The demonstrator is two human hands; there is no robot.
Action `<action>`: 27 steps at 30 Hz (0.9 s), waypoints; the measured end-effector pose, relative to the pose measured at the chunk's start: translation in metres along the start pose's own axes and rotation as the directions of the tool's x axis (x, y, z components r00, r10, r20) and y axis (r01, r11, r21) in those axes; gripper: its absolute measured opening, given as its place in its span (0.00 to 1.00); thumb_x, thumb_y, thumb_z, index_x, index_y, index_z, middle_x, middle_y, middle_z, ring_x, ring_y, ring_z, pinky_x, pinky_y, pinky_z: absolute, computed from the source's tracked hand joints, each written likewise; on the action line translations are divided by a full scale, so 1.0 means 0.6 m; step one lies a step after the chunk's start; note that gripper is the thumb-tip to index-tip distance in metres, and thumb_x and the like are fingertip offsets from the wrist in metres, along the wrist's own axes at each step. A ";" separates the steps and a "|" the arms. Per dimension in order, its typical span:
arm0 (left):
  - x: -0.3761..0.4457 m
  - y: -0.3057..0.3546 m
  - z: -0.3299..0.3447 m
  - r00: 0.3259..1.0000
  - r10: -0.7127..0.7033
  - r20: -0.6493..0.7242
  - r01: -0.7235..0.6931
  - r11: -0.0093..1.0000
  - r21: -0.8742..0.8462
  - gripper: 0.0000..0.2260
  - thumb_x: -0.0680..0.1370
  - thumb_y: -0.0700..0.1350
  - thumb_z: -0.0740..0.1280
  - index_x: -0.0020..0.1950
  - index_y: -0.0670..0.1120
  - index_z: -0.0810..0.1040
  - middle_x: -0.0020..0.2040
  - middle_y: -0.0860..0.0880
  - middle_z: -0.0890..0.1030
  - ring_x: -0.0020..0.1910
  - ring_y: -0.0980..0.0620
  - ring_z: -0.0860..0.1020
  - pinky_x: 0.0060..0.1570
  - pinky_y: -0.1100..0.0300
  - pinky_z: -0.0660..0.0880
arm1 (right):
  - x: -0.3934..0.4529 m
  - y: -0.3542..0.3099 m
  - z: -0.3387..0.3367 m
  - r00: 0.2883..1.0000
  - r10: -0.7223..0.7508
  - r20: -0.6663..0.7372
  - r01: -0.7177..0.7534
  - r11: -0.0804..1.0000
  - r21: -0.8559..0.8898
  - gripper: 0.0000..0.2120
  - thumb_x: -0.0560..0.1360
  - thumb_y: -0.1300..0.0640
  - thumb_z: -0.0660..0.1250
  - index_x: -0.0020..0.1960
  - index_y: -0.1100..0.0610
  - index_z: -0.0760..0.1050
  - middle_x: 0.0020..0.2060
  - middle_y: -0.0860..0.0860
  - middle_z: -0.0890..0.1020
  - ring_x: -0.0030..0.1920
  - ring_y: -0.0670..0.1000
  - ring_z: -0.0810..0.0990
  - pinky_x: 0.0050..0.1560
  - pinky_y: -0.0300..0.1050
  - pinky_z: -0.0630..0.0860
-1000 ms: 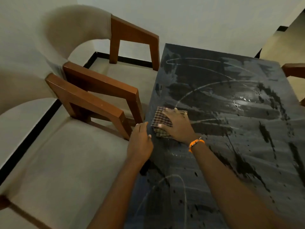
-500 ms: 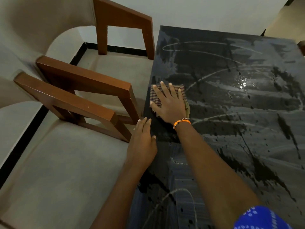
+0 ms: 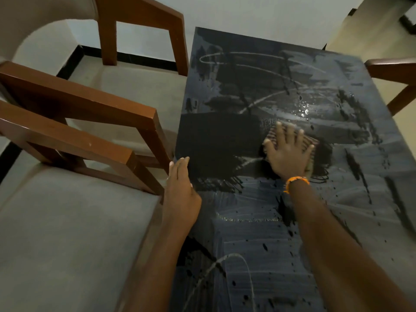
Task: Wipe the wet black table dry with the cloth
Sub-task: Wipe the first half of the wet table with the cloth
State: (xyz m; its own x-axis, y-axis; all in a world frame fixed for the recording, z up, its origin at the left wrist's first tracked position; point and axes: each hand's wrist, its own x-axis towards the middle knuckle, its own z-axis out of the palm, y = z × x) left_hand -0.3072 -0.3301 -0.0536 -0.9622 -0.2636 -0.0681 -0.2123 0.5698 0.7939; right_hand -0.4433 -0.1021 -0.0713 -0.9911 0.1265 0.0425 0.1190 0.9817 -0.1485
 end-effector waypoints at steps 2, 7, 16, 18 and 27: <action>0.000 0.001 -0.011 0.999 -0.039 -0.030 0.035 0.992 -0.118 0.29 0.76 0.29 0.55 0.75 0.45 0.54 0.75 0.47 0.59 0.73 0.54 0.56 0.64 0.75 0.50 | -0.013 -0.081 0.014 0.992 -0.127 0.020 0.126 0.992 0.014 0.29 0.79 0.42 0.54 0.76 0.45 0.50 0.78 0.50 0.51 0.77 0.58 0.46 0.71 0.69 0.43; -0.013 -0.009 -0.040 0.985 -0.147 -0.095 0.119 0.961 -0.249 0.32 0.75 0.27 0.52 0.76 0.46 0.50 0.74 0.45 0.61 0.72 0.51 0.61 0.68 0.60 0.60 | -0.102 -0.270 0.033 0.869 -0.492 0.055 0.486 0.869 0.095 0.29 0.77 0.42 0.54 0.76 0.46 0.53 0.77 0.50 0.54 0.77 0.57 0.48 0.72 0.68 0.44; -0.052 0.040 0.008 0.994 0.111 0.000 -0.111 0.994 -0.003 0.22 0.76 0.34 0.59 0.70 0.47 0.65 0.68 0.48 0.69 0.68 0.54 0.66 0.66 0.62 0.63 | -0.116 -0.092 0.003 0.835 -0.544 0.081 0.544 0.839 0.019 0.30 0.75 0.38 0.49 0.76 0.44 0.54 0.76 0.47 0.58 0.77 0.54 0.54 0.73 0.64 0.52; -0.061 0.055 0.032 0.985 0.148 0.083 -0.149 0.989 0.013 0.22 0.77 0.36 0.59 0.70 0.47 0.64 0.70 0.48 0.67 0.71 0.51 0.64 0.69 0.56 0.63 | -0.097 -0.004 -0.014 0.892 -0.442 0.090 0.446 0.894 -0.030 0.31 0.74 0.38 0.48 0.76 0.45 0.54 0.76 0.48 0.58 0.76 0.55 0.55 0.72 0.64 0.53; -0.079 0.082 0.068 0.974 0.147 0.174 -0.158 0.986 0.052 0.21 0.79 0.37 0.56 0.72 0.47 0.61 0.73 0.48 0.63 0.75 0.52 0.55 0.73 0.53 0.59 | -0.068 0.231 -0.048 0.990 0.138 -0.009 -0.138 0.990 -0.003 0.29 0.77 0.44 0.56 0.76 0.49 0.56 0.76 0.54 0.58 0.76 0.60 0.53 0.71 0.70 0.49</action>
State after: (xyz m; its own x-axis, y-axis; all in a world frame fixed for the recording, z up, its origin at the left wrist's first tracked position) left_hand -0.2790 -0.2578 -0.0360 -0.9978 -0.0373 -0.0551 -0.0662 0.6438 0.7623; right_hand -0.3848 0.0327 -0.0653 -0.9647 0.2617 0.0302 0.2545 0.9554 -0.1501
